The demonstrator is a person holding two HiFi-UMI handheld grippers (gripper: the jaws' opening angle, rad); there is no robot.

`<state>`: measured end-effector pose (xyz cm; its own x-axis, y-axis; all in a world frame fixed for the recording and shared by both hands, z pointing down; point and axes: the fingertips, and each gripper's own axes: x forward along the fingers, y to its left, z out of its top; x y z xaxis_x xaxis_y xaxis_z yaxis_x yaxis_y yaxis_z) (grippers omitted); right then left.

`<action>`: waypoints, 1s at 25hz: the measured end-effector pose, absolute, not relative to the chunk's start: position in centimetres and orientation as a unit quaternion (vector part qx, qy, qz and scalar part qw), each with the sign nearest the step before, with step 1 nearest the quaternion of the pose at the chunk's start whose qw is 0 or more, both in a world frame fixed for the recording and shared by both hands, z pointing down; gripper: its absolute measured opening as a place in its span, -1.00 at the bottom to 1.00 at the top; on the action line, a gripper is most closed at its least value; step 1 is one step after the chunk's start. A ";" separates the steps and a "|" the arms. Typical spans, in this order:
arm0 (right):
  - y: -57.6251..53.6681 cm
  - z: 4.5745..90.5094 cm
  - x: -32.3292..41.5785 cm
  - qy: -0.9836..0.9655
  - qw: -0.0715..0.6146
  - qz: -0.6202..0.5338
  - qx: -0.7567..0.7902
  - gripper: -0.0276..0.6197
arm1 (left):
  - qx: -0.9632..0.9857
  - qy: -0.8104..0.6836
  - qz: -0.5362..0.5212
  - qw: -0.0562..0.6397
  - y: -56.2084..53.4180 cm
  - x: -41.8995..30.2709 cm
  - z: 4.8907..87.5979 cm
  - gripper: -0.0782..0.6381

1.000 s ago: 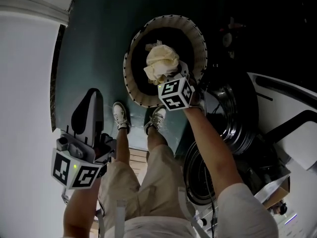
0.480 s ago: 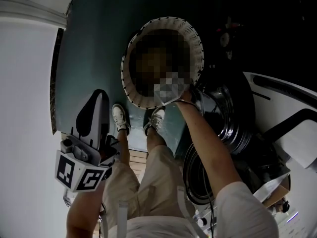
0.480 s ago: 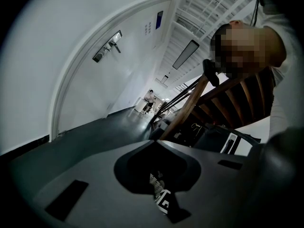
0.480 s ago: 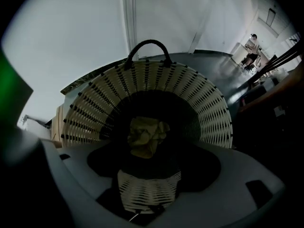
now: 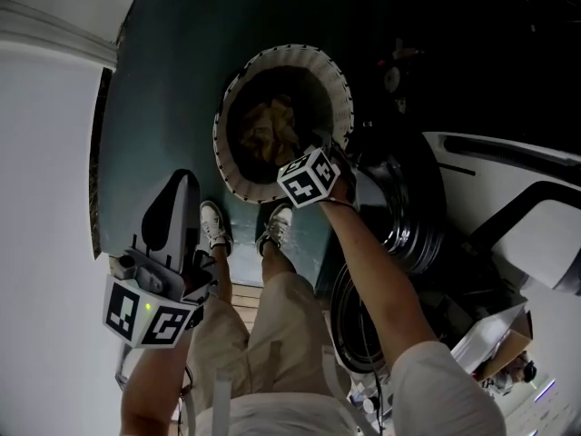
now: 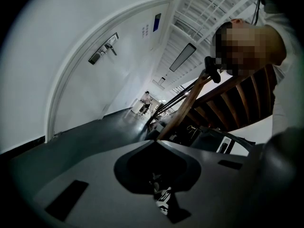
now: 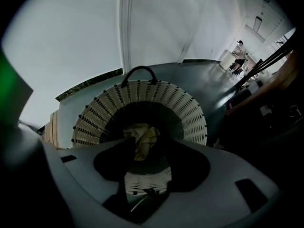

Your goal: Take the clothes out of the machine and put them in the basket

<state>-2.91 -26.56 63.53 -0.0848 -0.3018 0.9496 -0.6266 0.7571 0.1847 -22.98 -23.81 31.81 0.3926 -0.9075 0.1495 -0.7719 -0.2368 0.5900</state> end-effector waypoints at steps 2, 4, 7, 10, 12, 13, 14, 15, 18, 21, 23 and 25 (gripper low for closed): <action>-26.8 61.1 -2.7 -0.728 0.582 0.135 0.338 -0.32 | 0.782 -0.535 -0.111 0.299 -23.5 -22.8 30.8 -0.74; -26.8 58.5 -2.5 -0.732 0.565 0.131 0.356 -0.39 | 0.785 -0.531 -0.110 0.298 -23.0 -22.8 29.7 -0.74; -27.0 54.4 -1.6 -0.736 0.540 0.121 0.391 -0.58 | 0.792 -0.523 -0.116 0.293 -22.4 -22.6 27.7 -0.74; -27.0 51.1 -0.7 -0.735 0.524 0.120 0.413 -0.76 | 0.794 -0.518 -0.127 0.291 -22.1 -22.6 26.3 -0.74; -26.4 49.3 -0.4 -0.737 0.520 0.121 0.414 -0.82 | 0.793 -0.517 -0.133 0.293 -21.8 -22.6 25.4 -0.74; -26.1 48.5 -0.2 -0.738 0.518 0.122 0.415 -0.85 | 0.793 -0.517 -0.136 0.293 -21.8 -22.6 24.9 -0.74; -25.8 47.6 0.0 -0.739 0.515 0.123 0.417 -0.87 | 0.793 -0.516 -0.138 0.292 -21.7 -22.6 24.3 -0.74; -25.6 46.7 0.2 -0.739 0.511 0.126 0.421 -0.87 | 0.794 -0.515 -0.141 0.289 -21.7 -22.5 23.6 -0.74; -24.9 43.3 1.0 -0.739 0.492 0.138 0.439 -0.88 | 0.800 -0.511 -0.147 0.278 -21.7 -22.6 21.0 -0.74; -24.7 38.9 1.6 -0.744 0.458 0.148 0.464 -0.88 | 0.808 -0.507 -0.148 0.261 -21.7 -22.8 18.0 -0.74; -24.8 35.8 2.2 -0.748 0.432 0.154 0.480 -0.88 | 0.812 -0.507 -0.148 0.248 -21.7 -22.9 15.9 -0.74; -24.7 32.6 2.8 -0.753 0.404 0.155 0.496 -0.88 | 0.813 -0.509 -0.151 0.238 -21.4 -23.1 13.8 -0.74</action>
